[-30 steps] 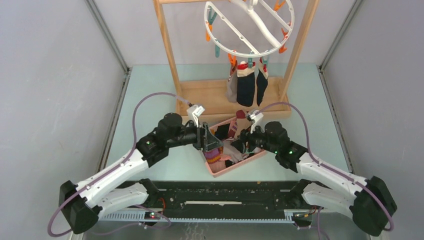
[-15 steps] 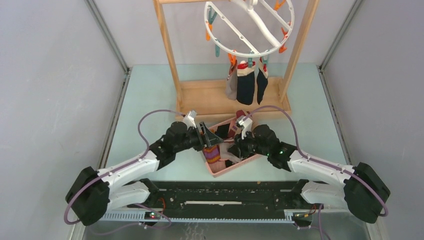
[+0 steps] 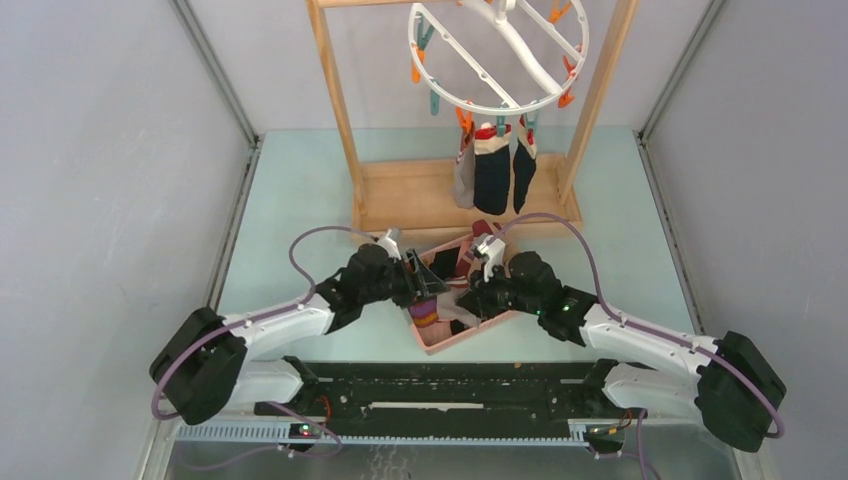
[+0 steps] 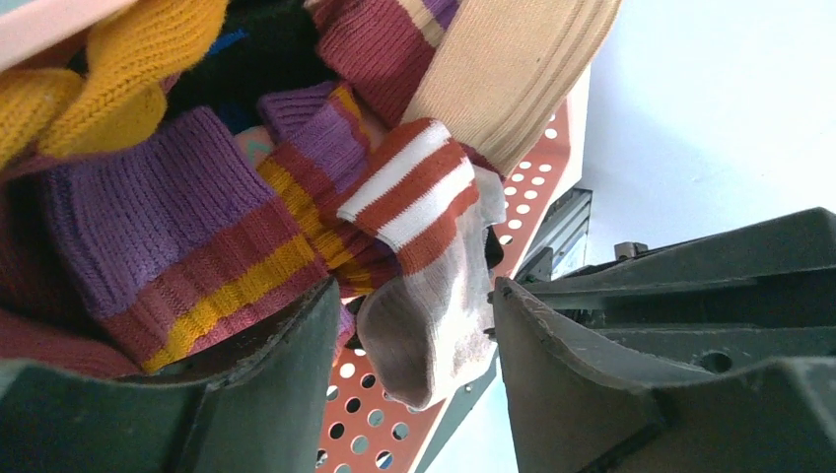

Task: Clip the socks to the hanger
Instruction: Pick up the sock from the bin.

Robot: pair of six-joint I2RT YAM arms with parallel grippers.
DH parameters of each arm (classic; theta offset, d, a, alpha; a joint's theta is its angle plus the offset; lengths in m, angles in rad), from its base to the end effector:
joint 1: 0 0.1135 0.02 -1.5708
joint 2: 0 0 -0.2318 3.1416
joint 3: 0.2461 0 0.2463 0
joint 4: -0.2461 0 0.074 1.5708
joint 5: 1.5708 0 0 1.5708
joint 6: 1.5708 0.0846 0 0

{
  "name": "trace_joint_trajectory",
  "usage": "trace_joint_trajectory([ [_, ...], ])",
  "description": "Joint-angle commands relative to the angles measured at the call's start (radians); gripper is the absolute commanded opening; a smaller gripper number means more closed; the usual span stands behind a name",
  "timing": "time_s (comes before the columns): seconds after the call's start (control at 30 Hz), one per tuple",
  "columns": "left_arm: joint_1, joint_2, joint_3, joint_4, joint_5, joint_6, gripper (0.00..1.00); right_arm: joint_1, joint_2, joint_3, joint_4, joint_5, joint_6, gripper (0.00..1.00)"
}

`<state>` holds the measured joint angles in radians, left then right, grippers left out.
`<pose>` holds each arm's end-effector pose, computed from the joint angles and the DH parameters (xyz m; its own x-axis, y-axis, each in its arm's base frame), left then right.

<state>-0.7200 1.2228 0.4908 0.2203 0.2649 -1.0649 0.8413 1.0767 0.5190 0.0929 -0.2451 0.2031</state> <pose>0.2068 -0.2108 0.1402 -0.8852 -0.3466 -0.3104 0.0695 0.5611 -0.8248 0.1740 0.2254 0.1721 -0.4677 -0.2295 -0.8536 -0.7897 0.5423 0.2868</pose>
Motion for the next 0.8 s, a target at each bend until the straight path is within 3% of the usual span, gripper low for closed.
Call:
trace_joint_trajectory([
  [0.0, -0.017, 0.034, 0.052, 0.018, 0.005, 0.013, 0.62, 0.008, -0.021, 0.016, 0.008, 0.005, -0.022, 0.25],
  [0.13, -0.026, 0.070, 0.086, 0.040, 0.014, 0.016, 0.50, 0.007, -0.038, 0.016, 0.000, -0.002, -0.025, 0.26],
  [0.27, -0.025, 0.066, 0.107, 0.039, 0.027, 0.064, 0.19, -0.012, -0.099, 0.015, -0.047, -0.006, -0.044, 0.29],
  [0.37, -0.026, 0.015, 0.140, -0.015, 0.012, 0.172, 0.05, -0.060, -0.170, 0.016, -0.087, -0.030, -0.058, 0.31],
  [0.43, -0.025, -0.047, 0.146, -0.044, -0.010, 0.284, 0.02, -0.098, -0.225, 0.016, -0.138, -0.044, -0.070, 0.33],
  [0.53, -0.035, -0.160, 0.123, -0.040, -0.031, 0.499, 0.00, -0.153, -0.317, 0.016, -0.168, -0.058, -0.080, 0.46],
  [0.77, -0.061, -0.417, -0.056, 0.155, 0.065, 1.095, 0.00, -0.188, -0.412, 0.016, -0.120, -0.082, -0.091, 0.58],
])
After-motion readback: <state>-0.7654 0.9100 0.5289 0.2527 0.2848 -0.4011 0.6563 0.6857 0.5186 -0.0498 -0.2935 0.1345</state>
